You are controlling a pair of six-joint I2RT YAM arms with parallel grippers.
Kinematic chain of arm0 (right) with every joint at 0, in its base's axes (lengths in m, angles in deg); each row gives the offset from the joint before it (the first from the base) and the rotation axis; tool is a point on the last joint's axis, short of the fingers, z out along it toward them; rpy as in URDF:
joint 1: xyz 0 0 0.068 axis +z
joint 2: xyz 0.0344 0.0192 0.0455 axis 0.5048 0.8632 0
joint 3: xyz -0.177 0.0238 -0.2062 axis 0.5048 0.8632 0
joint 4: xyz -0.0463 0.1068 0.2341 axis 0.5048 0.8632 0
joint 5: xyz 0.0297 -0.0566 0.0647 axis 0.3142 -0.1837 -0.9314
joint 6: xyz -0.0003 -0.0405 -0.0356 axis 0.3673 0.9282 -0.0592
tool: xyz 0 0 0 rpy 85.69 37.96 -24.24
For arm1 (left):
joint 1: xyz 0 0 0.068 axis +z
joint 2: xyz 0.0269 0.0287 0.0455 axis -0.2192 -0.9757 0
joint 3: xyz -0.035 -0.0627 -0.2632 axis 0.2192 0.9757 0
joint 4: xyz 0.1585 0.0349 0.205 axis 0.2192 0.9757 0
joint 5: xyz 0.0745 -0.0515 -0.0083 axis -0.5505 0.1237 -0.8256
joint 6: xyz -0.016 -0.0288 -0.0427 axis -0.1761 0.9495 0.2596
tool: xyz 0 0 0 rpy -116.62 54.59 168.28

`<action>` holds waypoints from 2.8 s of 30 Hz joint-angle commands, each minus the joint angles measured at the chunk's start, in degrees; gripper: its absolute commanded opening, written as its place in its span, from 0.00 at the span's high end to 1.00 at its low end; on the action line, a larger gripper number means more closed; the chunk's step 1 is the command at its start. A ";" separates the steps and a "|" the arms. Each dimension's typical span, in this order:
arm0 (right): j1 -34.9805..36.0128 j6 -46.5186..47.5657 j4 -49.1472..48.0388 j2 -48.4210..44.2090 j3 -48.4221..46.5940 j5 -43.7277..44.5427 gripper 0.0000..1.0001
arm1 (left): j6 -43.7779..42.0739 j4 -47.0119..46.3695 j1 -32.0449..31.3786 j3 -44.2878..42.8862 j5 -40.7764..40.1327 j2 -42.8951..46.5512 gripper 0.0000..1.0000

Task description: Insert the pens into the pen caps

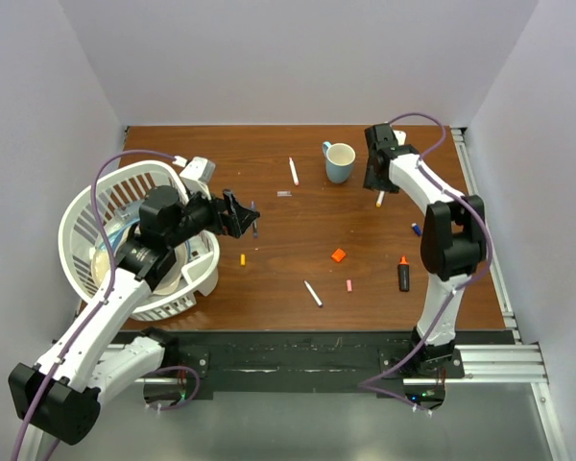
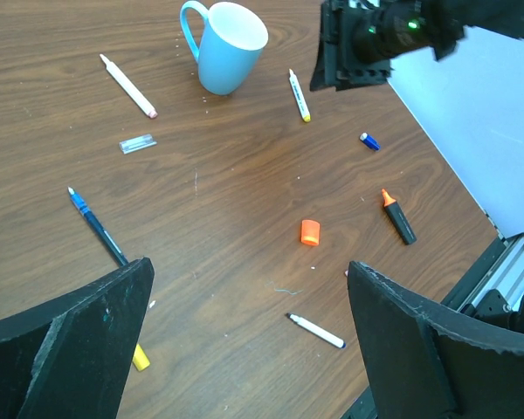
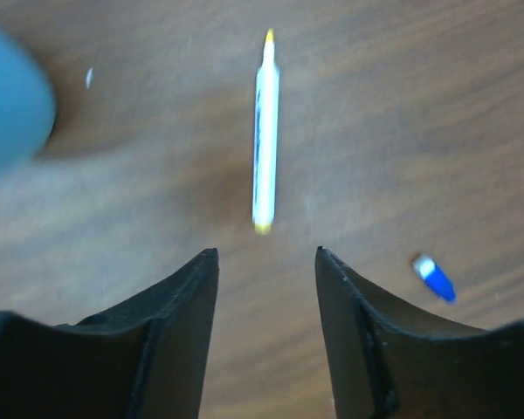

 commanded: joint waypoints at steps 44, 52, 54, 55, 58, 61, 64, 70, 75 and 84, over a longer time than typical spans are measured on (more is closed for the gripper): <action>2.44 -4.83 -25.24 -19.43 32.79 -26.07 0.98 | 1.86 -4.04 -4.29 -1.06 7.30 -3.10 0.10; 11.32 -20.64 -42.54 -37.98 43.69 -33.73 0.98 | 7.75 -12.74 -7.11 0.88 12.74 -12.15 0.11; 12.99 -23.89 -45.37 -40.27 45.11 -34.07 0.98 | 9.68 -15.72 -7.20 0.79 14.40 -15.04 0.12; 13.44 -24.95 -47.30 -42.28 45.98 -34.34 0.98 | 10.65 -16.69 -7.38 0.61 15.46 -16.19 0.14; 14.58 -27.68 -49.69 -44.93 46.78 -35.57 0.98 | 13.38 -20.39 -8.34 -0.26 16.88 -18.92 0.19; 15.37 -29.88 -51.35 -47.30 47.74 -36.10 0.98 | 14.87 -24.34 -9.22 -0.88 17.31 -20.59 0.20; 15.99 -31.99 -53.37 -48.71 48.89 -36.88 0.98 | 17.76 -29.79 -9.40 -1.23 21.35 -23.49 0.22; 16.78 -33.14 -53.73 -52.14 49.77 -37.42 0.98 | 18.13 -31.64 -10.45 -4.39 22.50 -27.18 0.31; 16.96 -32.44 -53.21 -52.67 50.12 -38.12 0.98 | 19.79 -33.92 -10.81 -6.85 25.22 -29.91 0.35; 17.31 -31.47 -51.53 -54.60 49.95 -38.65 0.98 | 25.95 -40.61 -10.89 -6.94 29.35 -32.28 0.61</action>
